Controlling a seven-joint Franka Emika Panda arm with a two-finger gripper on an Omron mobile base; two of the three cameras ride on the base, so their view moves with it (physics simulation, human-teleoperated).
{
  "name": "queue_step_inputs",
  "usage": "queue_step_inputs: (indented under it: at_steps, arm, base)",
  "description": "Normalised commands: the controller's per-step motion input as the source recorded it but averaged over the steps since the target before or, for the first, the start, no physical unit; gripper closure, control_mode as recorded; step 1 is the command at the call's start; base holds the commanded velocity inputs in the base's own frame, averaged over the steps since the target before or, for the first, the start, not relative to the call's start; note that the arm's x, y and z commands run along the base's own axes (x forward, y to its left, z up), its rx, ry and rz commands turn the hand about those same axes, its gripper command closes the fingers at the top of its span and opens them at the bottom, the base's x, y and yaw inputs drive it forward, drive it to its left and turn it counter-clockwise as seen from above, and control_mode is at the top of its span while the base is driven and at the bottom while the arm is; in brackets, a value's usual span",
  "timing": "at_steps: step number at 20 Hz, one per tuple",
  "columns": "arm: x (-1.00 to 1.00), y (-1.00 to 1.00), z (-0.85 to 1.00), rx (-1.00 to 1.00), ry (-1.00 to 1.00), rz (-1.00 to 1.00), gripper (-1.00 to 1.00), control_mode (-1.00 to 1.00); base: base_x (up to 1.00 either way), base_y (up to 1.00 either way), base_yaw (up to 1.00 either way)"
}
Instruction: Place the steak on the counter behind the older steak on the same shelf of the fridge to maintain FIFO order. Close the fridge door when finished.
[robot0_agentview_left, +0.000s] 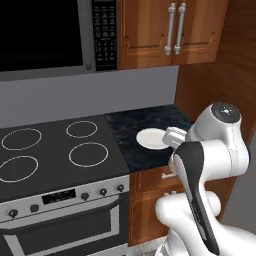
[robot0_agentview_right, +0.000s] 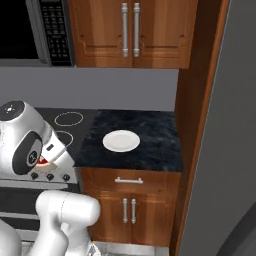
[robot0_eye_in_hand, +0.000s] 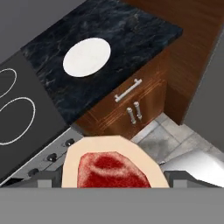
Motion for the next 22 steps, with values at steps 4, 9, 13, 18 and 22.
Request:
queue_step_inputs:
  at_steps: [4,9,13,18,22]
  arm:
    - [0.00,0.00,0.00,0.00,0.00,0.00,1.00,1.00]
    - [0.00,0.00,0.00,0.00,0.00,0.00,1.00,1.00]
    - [0.00,0.00,0.00,0.00,0.00,0.00,1.00,1.00]
    - [0.00,0.00,0.00,0.00,0.00,0.00,1.00,1.00]
    - [0.00,0.00,0.00,0.00,0.00,0.00,1.00,1.00]
  base:
    - [-0.33,0.80,-0.34]
    - [-0.47,0.64,-0.60]
    - [-0.64,0.23,-0.80]
    - [-0.69,0.04,-0.85]
    - [-0.58,0.00,-0.85]
